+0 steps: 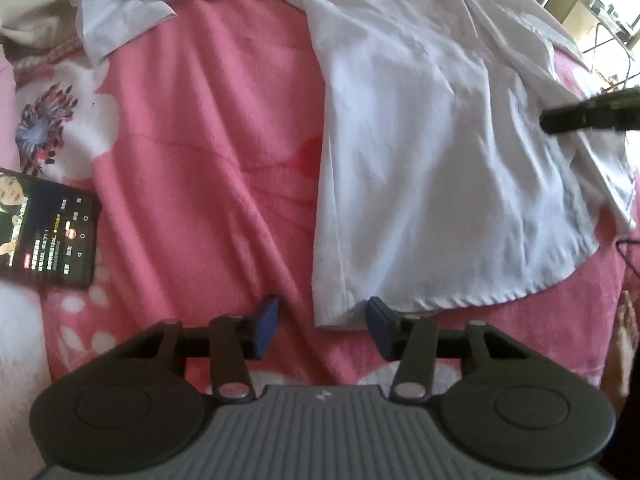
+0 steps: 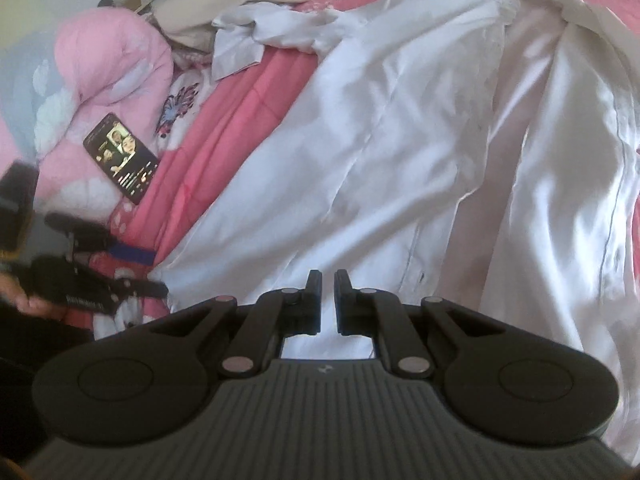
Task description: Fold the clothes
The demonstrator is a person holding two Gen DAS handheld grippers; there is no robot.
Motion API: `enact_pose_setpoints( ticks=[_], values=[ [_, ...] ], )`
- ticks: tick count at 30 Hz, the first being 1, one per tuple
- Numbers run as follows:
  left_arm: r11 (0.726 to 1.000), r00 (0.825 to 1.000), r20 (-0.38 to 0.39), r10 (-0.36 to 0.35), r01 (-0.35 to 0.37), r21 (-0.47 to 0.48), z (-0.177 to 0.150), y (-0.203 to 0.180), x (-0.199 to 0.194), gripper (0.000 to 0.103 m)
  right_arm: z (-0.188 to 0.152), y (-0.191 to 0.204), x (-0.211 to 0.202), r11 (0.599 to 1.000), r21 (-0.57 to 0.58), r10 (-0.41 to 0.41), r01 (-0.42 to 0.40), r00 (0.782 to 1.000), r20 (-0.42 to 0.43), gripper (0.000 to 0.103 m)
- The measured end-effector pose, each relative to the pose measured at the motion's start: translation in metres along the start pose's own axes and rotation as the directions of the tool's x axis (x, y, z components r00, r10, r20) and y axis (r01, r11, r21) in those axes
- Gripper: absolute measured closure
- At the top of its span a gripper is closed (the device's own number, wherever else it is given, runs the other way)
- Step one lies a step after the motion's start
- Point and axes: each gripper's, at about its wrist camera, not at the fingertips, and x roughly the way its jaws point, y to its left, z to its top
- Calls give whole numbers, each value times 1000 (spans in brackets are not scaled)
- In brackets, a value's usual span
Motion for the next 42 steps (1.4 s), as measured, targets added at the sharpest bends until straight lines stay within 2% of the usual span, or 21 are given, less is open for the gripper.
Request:
enact_pose_setpoints(
  ticks=[2, 4, 9, 17, 21, 23, 24, 26, 28, 32, 36, 38, 42],
  values=[
    [1000, 1000, 9, 12, -12, -1, -1, 1, -1, 77, 2, -2, -2, 1000, 21, -2, 2, 1000, 13, 97],
    [999, 1000, 15, -6, 7, -37, 0, 6, -4, 97, 4, -5, -5, 999, 34, 0, -1, 1000, 23, 97],
    [992, 998, 21, -53, 55, -111, -6, 19, -10, 99, 3, -6, -5, 1000, 17, -9, 8, 1000, 21, 97],
    [994, 999, -13, -33, 32, -107, -16, 20, -9, 99, -1, -8, 5, 998, -28, -56, 55, 998, -3, 97],
    [999, 999, -40, -6, 4, -46, -20, 15, -13, 90, -3, 2, 8, 991, -110, -75, 75, 997, -2, 97],
    [998, 999, -29, 41, -42, -42, -21, 17, -24, 81, -3, 7, 9, 984, -156, -87, 88, 996, 7, 97],
    [997, 997, -11, 72, -72, -39, -21, 18, -32, 73, -3, 10, 9, 980, -176, -94, 95, 995, 15, 97],
    [991, 989, 49, 136, -135, -20, -21, 20, -50, 71, -2, 15, 8, 972, -212, -100, 104, 995, 30, 97],
    [986, 981, 105, 165, -165, -9, -17, 18, -63, 69, -1, 18, 8, 965, -239, -98, 106, 994, 45, 97],
    [992, 981, 155, 118, -123, 23, 9, -4, -48, 69, -5, 24, 15, 958, -279, -63, 65, 998, 18, 97],
    [993, 995, 64, 82, -87, 82, 13, -24, -10, 69, -21, 32, 26, 943, -334, -22, -1, 998, -67, 97],
    [991, 995, 8, 95, -95, 95, 8, -27, 4, 68, -32, 32, 30, 925, -379, -44, -7, 991, -125, 97],
    [991, 996, 3, 88, -88, 98, 4, -27, 4, 59, -42, 27, 21, 910, -412, -51, -43, 976, -213, 97]
  ],
)
